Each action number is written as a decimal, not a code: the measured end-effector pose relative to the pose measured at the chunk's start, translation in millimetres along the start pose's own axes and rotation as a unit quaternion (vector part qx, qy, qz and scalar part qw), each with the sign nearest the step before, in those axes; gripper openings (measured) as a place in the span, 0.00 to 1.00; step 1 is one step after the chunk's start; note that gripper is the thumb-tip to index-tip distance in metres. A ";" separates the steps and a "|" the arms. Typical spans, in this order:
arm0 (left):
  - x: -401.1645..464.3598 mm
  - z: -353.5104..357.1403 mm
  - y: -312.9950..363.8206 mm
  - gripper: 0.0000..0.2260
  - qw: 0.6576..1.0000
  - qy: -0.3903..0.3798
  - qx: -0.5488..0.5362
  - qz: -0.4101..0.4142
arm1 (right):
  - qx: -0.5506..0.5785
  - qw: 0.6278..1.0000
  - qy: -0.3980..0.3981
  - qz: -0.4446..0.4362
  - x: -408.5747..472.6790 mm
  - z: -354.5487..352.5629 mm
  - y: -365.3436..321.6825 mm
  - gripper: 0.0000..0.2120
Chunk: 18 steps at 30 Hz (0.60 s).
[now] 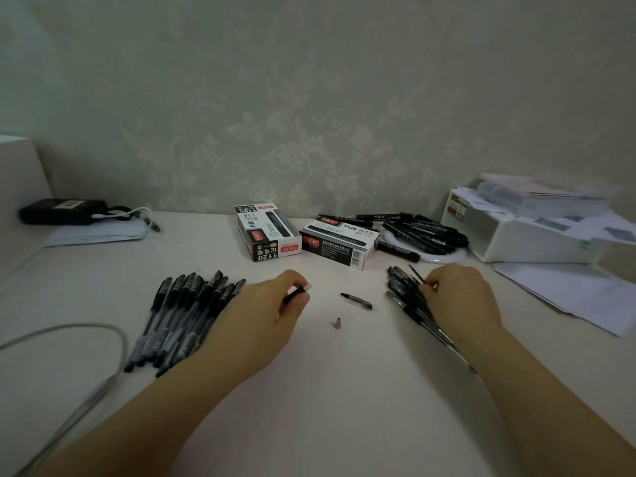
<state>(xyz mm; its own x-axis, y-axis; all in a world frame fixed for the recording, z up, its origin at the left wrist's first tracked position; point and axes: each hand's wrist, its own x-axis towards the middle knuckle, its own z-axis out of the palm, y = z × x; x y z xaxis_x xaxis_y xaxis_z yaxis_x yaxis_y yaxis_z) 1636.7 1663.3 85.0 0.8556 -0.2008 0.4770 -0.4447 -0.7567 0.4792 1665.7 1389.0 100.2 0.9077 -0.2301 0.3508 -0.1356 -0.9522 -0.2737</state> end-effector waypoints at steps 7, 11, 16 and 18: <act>2.6 -4.2 -14.6 0.02 0.989 0.042 0.084 -0.116 | -0.012 0.999 -0.030 0.006 -0.2 -0.3 -2.4 0.12; 5.7 -14.6 -22.0 0.08 0.976 0.066 0.132 -0.160 | 0.018 0.999 0.021 -0.037 -3.4 -3.5 -10.9 0.11; 3.4 -17.2 -19.5 0.10 0.972 -0.027 0.154 -0.174 | 0.105 0.977 0.043 -0.180 -19.8 -0.6 -39.6 0.10; 2.7 -16.0 -17.1 0.09 0.971 -0.051 0.153 -0.177 | 0.127 0.967 0.036 -0.217 -26.3 3.8 -47.2 0.11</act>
<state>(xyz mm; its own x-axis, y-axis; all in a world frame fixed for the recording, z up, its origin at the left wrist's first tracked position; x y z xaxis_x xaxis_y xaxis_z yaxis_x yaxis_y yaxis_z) 1642.4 1685.6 89.9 0.9692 0.0578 0.2395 -0.0310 -0.9357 0.3514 1649.7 1440.8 100.5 0.8259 0.1579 0.5412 0.3620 -0.8845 -0.2944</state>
